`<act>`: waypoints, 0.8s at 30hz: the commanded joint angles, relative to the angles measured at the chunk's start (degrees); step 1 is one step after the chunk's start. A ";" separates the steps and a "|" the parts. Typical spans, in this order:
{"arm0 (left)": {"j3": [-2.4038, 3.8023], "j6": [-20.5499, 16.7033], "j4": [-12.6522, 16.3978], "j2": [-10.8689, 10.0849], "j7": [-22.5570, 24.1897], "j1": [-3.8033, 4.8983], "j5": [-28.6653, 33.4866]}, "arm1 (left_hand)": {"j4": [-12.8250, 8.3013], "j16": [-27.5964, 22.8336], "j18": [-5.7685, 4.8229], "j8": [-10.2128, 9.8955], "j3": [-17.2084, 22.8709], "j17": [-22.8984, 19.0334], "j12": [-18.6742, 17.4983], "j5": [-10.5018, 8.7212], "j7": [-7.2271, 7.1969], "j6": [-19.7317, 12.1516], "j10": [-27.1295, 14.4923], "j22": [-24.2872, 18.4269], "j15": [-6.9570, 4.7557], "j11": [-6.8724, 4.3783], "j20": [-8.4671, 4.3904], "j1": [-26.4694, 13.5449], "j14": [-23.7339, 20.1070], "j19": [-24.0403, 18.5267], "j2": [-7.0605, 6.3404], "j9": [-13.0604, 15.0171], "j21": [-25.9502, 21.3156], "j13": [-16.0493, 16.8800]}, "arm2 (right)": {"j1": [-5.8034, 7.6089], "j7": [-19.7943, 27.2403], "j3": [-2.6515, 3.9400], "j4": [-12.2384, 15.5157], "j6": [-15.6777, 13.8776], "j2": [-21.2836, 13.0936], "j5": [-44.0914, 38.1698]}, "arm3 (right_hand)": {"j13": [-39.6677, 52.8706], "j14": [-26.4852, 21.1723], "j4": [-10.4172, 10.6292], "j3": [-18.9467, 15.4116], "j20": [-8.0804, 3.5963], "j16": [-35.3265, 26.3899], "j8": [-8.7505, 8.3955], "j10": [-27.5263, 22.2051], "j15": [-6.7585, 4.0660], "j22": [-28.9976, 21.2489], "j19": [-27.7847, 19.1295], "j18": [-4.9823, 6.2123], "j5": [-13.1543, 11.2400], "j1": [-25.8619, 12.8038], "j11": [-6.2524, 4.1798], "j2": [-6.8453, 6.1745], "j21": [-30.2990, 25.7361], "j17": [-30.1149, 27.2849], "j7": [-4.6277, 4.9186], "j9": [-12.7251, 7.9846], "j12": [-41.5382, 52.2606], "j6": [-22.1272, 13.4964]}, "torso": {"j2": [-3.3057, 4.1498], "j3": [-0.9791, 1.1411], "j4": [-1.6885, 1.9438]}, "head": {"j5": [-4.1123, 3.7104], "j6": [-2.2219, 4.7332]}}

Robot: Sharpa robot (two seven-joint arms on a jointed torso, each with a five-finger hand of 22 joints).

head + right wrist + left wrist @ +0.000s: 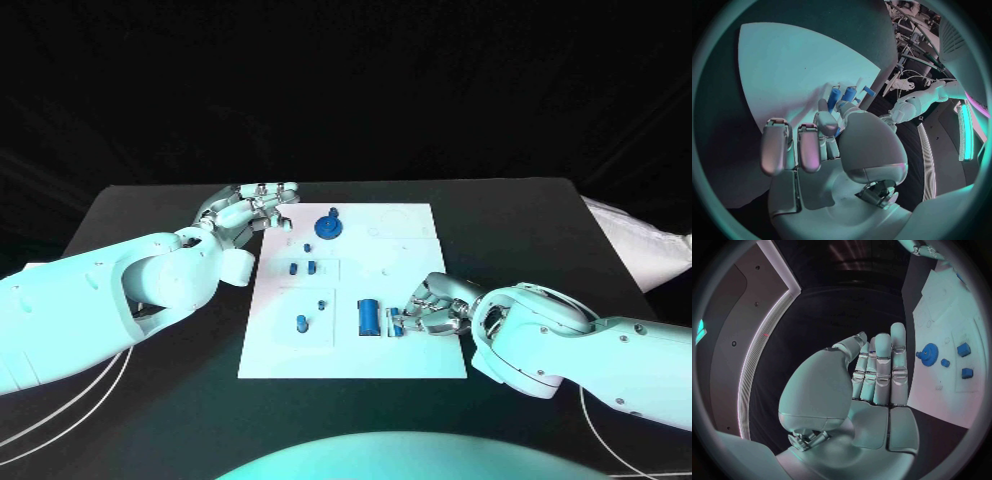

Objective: Assemble the parts on the task board

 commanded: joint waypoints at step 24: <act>0.03 1.23 0.04 -0.06 0.02 -0.02 0.13 | -0.13 -0.07 0.63 0.34 -0.29 -0.13 0.30 0.12 -0.09 -0.38 -0.54 -0.11 -0.16 0.12 0.09 0.12 -0.46 0.23 0.60 -0.07 -0.42 0.07 | -0.04 3.14 0.01 0.32 1.12 -0.52 -1.22 | 0.51 3.79 1.06 -5.85 -0.32 0.40 0.25 0.70 -0.30 0.16 0.26 -0.69 -5.66 -4.15 -0.20 -0.27 0.19 1.02 -0.35 0.96 0.40 0.51 | 0.00 0.12 -0.09 | 0.19 -0.22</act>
